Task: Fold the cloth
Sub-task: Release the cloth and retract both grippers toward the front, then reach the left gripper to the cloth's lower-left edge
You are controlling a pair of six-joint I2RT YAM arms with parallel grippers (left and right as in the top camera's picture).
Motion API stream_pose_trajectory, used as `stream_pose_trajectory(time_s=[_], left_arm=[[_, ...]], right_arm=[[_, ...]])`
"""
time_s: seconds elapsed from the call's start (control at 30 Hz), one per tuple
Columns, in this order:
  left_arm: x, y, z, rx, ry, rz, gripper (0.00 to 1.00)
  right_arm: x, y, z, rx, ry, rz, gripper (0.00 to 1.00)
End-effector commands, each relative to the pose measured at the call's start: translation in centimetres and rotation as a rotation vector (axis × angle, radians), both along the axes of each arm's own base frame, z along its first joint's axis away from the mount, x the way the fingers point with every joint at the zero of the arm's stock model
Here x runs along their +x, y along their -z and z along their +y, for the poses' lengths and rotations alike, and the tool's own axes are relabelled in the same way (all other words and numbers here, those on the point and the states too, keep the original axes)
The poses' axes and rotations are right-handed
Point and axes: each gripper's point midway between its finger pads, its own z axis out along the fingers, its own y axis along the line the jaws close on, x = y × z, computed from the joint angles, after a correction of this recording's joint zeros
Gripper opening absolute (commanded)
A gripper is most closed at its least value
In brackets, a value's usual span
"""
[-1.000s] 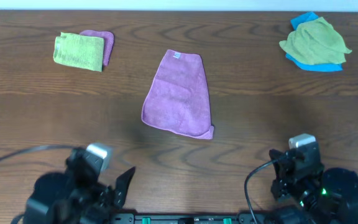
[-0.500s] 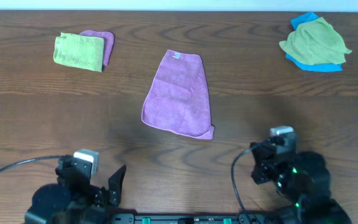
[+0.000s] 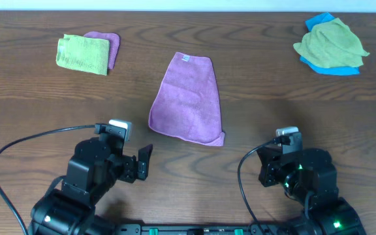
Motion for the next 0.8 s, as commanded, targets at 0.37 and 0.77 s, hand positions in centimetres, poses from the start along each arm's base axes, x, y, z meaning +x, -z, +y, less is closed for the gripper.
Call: stream_pose_trajectory(time_s=[0.37, 0.77], left_arm=[[1.3, 5.2, -1.3, 0.04, -0.01, 0.226, 0.95], [4.6, 9.7, -5.7, -0.033, 0.077, 0.364, 0.95]], right_arm=[[-0.4, 0.2, 0.1, -0.025, -0.032, 0.004, 0.01], [-1.2, 1.1, -0.1, -0.044, -0.037, 0.05, 0.01]])
